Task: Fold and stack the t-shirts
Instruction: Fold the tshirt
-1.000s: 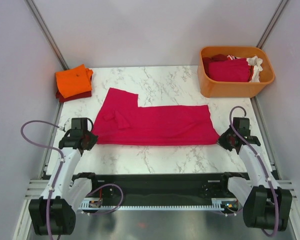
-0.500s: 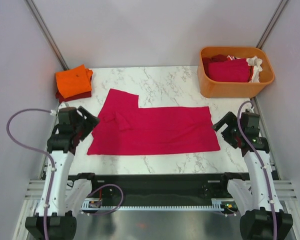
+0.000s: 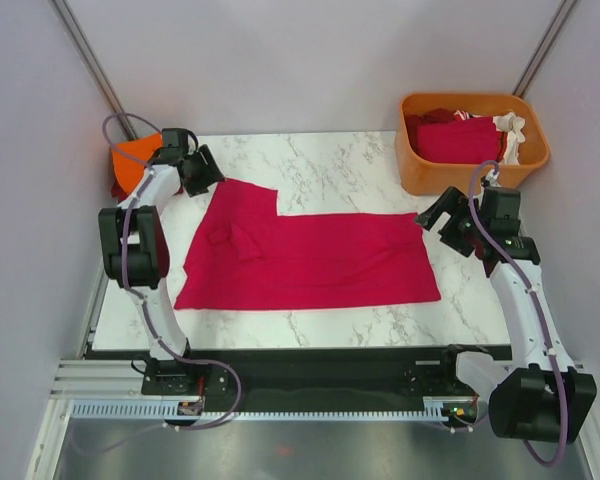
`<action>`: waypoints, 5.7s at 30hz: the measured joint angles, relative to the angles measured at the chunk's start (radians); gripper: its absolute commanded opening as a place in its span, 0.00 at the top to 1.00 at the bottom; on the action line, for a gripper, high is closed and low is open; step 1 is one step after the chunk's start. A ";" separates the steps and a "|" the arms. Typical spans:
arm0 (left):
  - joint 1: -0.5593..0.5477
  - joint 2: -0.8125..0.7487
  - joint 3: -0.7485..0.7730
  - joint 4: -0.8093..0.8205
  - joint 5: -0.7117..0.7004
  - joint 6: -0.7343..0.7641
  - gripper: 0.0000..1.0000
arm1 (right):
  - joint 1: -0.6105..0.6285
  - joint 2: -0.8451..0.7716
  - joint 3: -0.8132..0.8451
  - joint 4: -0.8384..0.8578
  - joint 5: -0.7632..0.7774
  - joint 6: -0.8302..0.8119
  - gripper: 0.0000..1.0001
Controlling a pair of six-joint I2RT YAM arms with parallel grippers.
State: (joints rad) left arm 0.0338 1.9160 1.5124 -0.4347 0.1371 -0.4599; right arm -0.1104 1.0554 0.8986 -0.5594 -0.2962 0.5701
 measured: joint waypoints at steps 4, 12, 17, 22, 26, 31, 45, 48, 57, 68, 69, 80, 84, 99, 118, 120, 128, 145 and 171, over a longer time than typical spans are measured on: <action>0.000 0.211 0.180 0.005 0.066 0.043 0.33 | 0.013 -0.002 0.003 0.015 -0.016 -0.009 0.02; 0.003 0.454 0.460 -0.022 0.071 0.081 0.29 | 0.024 0.000 0.003 0.021 -0.023 -0.026 0.02; 0.003 0.482 0.530 -0.065 0.021 0.104 0.29 | 0.029 0.014 0.003 0.022 -0.025 -0.028 0.02; 0.003 0.483 0.536 -0.093 0.023 0.118 0.35 | 0.030 0.033 0.003 0.022 -0.025 -0.031 0.02; -0.003 0.491 0.536 -0.109 0.034 0.118 0.36 | 0.030 0.037 0.003 0.022 -0.025 -0.036 0.02; -0.013 0.512 0.544 -0.114 0.078 0.118 0.37 | 0.030 0.037 0.003 0.022 -0.025 -0.037 0.02; -0.018 0.530 0.557 -0.169 0.121 0.122 0.98 | 0.030 0.037 0.003 0.023 -0.025 -0.037 0.02; -0.018 0.530 0.557 -0.177 0.136 0.121 0.98 | 0.030 0.039 0.003 0.032 -0.018 -0.037 0.02; -0.027 0.403 0.412 -0.192 0.146 0.111 0.98 | 0.209 0.295 0.154 0.032 0.239 -0.060 0.04; -0.121 0.055 0.168 -0.192 0.153 0.100 0.98 | 0.228 0.726 0.341 0.105 0.529 -0.115 0.19; -0.125 0.044 0.159 -0.193 0.153 0.100 0.98 | 0.227 0.751 0.353 0.108 0.539 -0.120 0.19; -0.118 0.032 0.134 -0.196 0.153 0.100 0.98 | 0.226 0.880 0.433 0.216 0.593 -0.144 0.34; -0.119 0.032 0.134 -0.196 0.141 0.101 0.98 | 0.226 0.871 0.374 0.317 0.591 -0.146 0.35; -0.119 -0.019 0.055 -0.196 0.122 0.101 0.98 | 0.243 0.802 0.195 0.529 0.608 -0.121 0.43; -0.119 -0.102 0.018 -0.196 0.105 0.101 0.98 | 0.260 0.826 0.217 0.394 0.619 -0.072 0.87; -0.119 -0.102 0.018 -0.197 0.104 0.101 0.98 | 0.262 0.827 0.233 0.357 0.632 -0.078 0.92; -0.119 -0.109 0.009 -0.195 0.102 0.101 0.98 | 0.264 0.838 0.298 0.197 0.677 -0.148 1.00; -0.121 -0.425 -0.227 -0.217 -0.019 0.114 0.98 | 0.263 0.590 0.211 0.117 0.663 -0.176 0.98; -0.118 -0.828 -0.566 -0.275 -0.248 0.127 0.98 | 0.262 0.226 -0.046 0.106 0.632 -0.110 0.93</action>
State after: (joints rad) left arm -0.0845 1.0878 0.9466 -0.7097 -0.1108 -0.3325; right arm 0.1520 1.2812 0.8528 -0.4534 0.3359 0.4599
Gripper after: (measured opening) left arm 0.034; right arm 0.115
